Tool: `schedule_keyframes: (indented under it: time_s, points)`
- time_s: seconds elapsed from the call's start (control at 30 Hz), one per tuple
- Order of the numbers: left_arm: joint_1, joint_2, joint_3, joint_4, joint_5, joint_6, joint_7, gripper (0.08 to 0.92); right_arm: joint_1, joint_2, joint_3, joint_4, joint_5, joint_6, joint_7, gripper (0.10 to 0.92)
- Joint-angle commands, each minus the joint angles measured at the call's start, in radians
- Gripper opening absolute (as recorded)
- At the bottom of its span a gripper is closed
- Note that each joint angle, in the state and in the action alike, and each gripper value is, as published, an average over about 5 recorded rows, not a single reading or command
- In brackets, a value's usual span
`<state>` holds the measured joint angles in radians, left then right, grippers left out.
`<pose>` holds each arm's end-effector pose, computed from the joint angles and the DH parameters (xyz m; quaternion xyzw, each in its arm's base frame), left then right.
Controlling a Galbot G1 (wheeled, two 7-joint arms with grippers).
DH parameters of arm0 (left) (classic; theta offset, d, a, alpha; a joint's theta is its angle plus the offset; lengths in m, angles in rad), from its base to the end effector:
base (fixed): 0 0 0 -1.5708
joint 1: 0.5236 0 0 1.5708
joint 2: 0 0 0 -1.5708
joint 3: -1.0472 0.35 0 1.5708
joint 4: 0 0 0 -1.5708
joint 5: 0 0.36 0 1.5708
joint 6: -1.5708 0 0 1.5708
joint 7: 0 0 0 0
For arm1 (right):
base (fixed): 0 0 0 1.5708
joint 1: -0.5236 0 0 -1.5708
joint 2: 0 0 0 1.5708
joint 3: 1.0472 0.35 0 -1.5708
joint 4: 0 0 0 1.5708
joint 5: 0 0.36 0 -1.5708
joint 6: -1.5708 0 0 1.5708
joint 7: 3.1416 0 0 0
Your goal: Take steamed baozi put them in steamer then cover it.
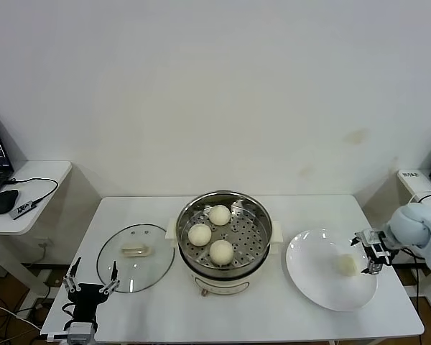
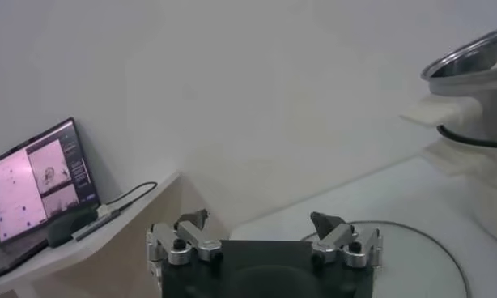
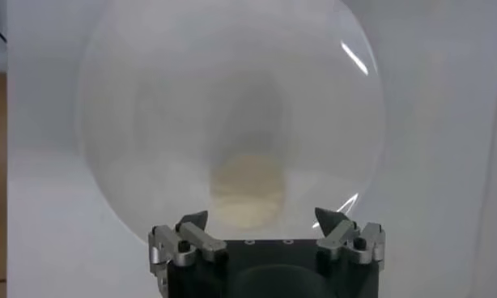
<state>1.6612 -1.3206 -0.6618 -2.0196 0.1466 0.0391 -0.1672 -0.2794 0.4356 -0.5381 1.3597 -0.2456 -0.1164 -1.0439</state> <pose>0.1608 0.0913 -0.3295 0.0760 -0.9695 -0.2210 0.0734 0.4417 -0.2560 -0.2105 0.4516 -0.5360 0.5732 0.4245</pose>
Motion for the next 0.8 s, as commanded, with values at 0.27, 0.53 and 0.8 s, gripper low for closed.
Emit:
schedule_keyframes:
  time_s: [0.27,0.53,0.8]
  points:
    - [0.002,-0.005,-0.001,-0.002,0.002,0.0,0.001,0.823,-0.077,0.063,0.059,-0.075,-0.04,0.001,0.026,0.799]
    - [0.004,-0.005,-0.002,-0.004,0.003,0.0,0.001,0.823,-0.08,0.077,0.059,-0.074,-0.04,-0.005,0.029,0.739]
    - [0.006,-0.006,-0.004,-0.006,0.003,-0.001,0.0,0.823,-0.075,0.073,0.057,-0.065,-0.04,-0.007,0.017,0.666]
